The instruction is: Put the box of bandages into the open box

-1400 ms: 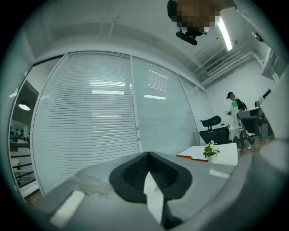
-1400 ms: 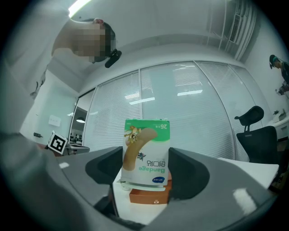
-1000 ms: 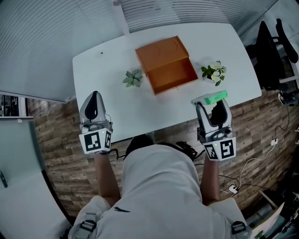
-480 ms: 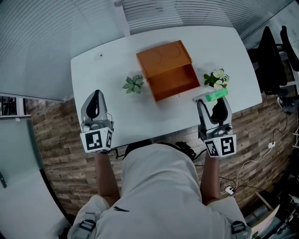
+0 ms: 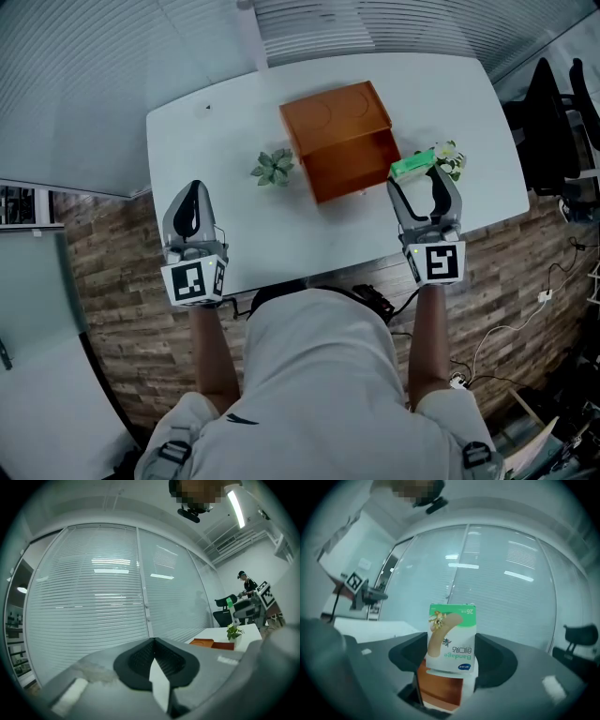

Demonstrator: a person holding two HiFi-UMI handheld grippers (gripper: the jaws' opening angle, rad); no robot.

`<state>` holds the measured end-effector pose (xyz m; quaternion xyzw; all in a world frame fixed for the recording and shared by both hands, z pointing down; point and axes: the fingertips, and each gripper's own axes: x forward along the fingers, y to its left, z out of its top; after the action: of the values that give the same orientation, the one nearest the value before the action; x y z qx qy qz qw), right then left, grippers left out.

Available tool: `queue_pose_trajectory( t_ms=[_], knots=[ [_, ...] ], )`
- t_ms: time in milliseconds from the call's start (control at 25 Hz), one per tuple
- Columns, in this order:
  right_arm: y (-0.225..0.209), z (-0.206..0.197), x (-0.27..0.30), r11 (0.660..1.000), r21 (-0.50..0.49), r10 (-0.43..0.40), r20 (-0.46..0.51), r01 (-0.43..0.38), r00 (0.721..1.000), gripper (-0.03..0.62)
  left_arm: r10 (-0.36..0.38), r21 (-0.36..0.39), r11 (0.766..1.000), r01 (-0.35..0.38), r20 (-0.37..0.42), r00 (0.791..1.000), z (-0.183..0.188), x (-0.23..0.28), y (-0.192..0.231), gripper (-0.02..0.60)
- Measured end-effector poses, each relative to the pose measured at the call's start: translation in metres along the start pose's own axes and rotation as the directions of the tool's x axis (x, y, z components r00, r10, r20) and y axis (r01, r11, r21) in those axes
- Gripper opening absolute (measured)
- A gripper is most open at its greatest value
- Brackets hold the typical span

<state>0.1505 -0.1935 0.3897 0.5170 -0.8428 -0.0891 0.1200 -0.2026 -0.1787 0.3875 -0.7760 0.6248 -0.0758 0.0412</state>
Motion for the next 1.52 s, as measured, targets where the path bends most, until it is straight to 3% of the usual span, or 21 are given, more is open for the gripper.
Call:
queue_pose_trajectory(
  t_ms=[80,120,200,280,320,640,760,1040,1120,1240,1360,1440,1520],
  knots=[
    [0.012,-0.019,0.017,0.969,-0.242,0.016,-0.128,-0.047,0.992,0.315,-0.004,0.003,1.0,0.004,0.002,1.0,-0.002,0.0,0.003,0.006],
    [0.019,-0.03,0.025,0.93,-0.359,0.015,-0.179,-0.079,0.984,0.314,-0.002,0.003,1.0,0.002,0.001,1.0,-0.003,0.0,0.005,0.005],
    [0.029,-0.05,0.039,0.817,-0.555,-0.005,-0.28,-0.157,0.96,0.315,0.002,0.001,1.0,-0.002,0.001,1.0,-0.003,0.0,0.009,0.005],
    [0.034,-0.064,0.047,0.733,-0.644,-0.028,-0.35,-0.219,0.936,0.315,0.006,0.0,1.0,-0.006,0.003,1.0,-0.002,-0.001,0.012,0.005],
    [0.035,-0.066,0.05,0.723,-0.653,-0.034,-0.361,-0.227,0.932,0.314,0.009,0.0,1.0,-0.009,0.004,1.0,-0.002,-0.001,0.014,0.005],
    [0.038,-0.066,0.053,0.746,-0.627,-0.034,-0.373,-0.225,0.927,0.32,0.017,-0.002,1.0,-0.017,0.004,1.0,-0.004,-0.005,0.022,0.005],
    [0.035,-0.063,0.054,0.759,-0.617,-0.042,-0.366,-0.209,0.93,0.394,0.02,-0.004,1.0,-0.02,0.006,1.0,-0.006,-0.006,0.024,0.006],
    [0.036,-0.056,0.053,0.761,-0.616,-0.05,-0.37,-0.205,0.927,0.394,0.018,-0.008,1.0,-0.018,0.009,1.0,-0.006,-0.009,0.023,0.006],
    [0.036,-0.053,0.05,0.791,-0.583,-0.042,-0.358,-0.188,0.933,0.394,0.022,-0.011,1.0,-0.022,0.01,1.0,-0.005,-0.01,0.024,0.006],
    [0.03,-0.048,0.042,0.883,-0.452,-0.03,-0.322,-0.126,0.946,0.394,0.017,-0.005,1.0,-0.017,0.014,1.0,-0.006,-0.012,0.023,0.006],
    [0.019,-0.034,0.03,0.98,-0.199,-0.019,-0.225,-0.027,0.974,0.393,0.014,-0.005,1.0,-0.014,0.014,1.0,-0.005,-0.014,0.019,0.005],
    [0.009,-0.023,0.019,0.999,0.012,-0.036,-0.131,0.038,0.991,0.388,0.015,-0.007,1.0,-0.015,0.013,1.0,-0.004,-0.015,0.017,0.005],
    [-0.001,-0.018,0.005,0.981,0.17,-0.086,-0.051,0.094,0.995,0.383,0.012,-0.005,1.0,-0.012,0.015,1.0,-0.004,-0.015,0.017,0.005]
  ],
)
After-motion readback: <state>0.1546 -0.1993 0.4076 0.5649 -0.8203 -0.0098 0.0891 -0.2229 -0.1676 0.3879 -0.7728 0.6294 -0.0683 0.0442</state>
